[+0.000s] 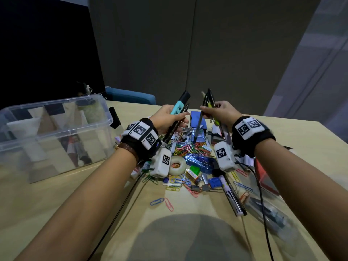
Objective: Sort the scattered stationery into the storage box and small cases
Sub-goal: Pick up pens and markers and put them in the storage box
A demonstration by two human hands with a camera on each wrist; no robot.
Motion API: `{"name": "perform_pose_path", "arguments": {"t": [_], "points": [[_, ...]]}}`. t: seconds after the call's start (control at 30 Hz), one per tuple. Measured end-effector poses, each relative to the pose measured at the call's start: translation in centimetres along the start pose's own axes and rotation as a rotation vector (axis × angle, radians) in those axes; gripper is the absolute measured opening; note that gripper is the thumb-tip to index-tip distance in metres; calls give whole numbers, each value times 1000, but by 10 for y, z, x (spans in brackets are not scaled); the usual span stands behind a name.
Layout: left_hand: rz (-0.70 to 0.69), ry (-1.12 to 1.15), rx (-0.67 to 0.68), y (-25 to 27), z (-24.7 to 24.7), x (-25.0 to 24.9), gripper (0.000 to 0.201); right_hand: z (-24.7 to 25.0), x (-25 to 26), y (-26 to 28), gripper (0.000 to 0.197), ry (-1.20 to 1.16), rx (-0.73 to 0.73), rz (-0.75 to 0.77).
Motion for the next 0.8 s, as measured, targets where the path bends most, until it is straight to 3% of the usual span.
{"name": "perform_pose_path", "arguments": {"t": [0.13, 0.3, 0.53, 0.67, 0.8], "points": [[23, 29, -82, 6, 1, -1, 12, -4, 2, -1, 44, 22, 13, 6], [-9, 104, -293, 8, 8, -14, 17, -15, 21, 2, 9, -269, 132, 49], [69, 202, -328, 26, 30, -52, 5, -36, 48, 0, 12, -292, 213, 105], [20, 239, -381, 54, 55, -77, 11, -60, 70, -6, 14, -265, 268, 95], [-122, 200, -625, 76, 105, -102, 11, -104, 114, -2, 23, -305, 271, 95]]}}
Point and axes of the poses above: each hand's wrist, its own y-axis away from the middle knuckle, its own z-axis out of the back of the hand, x = y × z, the point moved 4 cm from there along -y, towards the middle knuckle, and after that the axes turned 1 degree about -z, right-handed, at the moved point
